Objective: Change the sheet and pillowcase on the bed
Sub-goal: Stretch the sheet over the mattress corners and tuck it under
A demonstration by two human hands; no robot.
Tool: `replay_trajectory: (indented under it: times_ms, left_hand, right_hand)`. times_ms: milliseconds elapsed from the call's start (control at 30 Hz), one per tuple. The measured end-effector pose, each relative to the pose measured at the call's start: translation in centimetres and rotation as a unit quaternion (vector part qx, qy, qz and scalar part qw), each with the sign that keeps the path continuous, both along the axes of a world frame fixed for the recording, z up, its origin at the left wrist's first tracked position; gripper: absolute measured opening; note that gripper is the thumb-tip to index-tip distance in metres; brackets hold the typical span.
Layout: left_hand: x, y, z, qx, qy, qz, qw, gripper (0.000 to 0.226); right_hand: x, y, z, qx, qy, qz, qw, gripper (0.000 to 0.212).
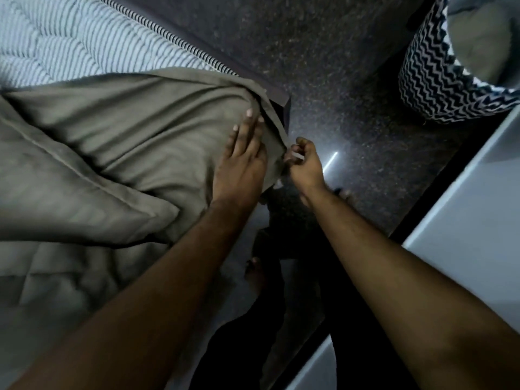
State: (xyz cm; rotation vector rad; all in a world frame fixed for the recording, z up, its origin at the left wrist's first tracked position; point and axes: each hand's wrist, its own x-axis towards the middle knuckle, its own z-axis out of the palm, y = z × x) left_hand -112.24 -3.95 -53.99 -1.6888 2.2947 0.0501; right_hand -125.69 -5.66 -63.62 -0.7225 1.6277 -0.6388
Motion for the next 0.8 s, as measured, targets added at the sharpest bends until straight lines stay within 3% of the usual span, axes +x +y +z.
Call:
replay_trajectory:
  times_ms: [233, 367, 433, 567, 800]
  left_hand:
    - [-0.8, 1.5, -3.2, -0.034, -0.053, 0.032, 0.997, 0.057]
    - [0.5, 1.8, -5.0, -0.058, -0.14, -0.042, 0.988, 0.058]
    - [1.5, 1.8, -5.7, -0.063, -0.204, -0.114, 0.97, 0.06]
    - [2.0, 1.5, -7.3, -0.103, -0.268, -0.149, 0.946, 0.059]
    - [1.1, -0.7, -8.0, -0.11, -0.187, -0.068, 0.974, 0.06]
  right_hand:
    - [1.3, 1.0, -5.0, -0.028, -0.033, 0.08, 0.996, 0.079]
    - [2.5, 2.2, -8.2, 0.039, 0.091, 0.202, 0.974, 0.049]
    - [2.9, 2.4, -8.9, 0.052, 0.141, 0.207, 0.967, 0.038]
    - [3.0, 1.2, -8.4, 0.038, 0.212, 0.162, 0.963, 0.028]
    - [2.0, -1.7, -6.9, -0.037, 0.197, -0.061, 0.978, 0.025]
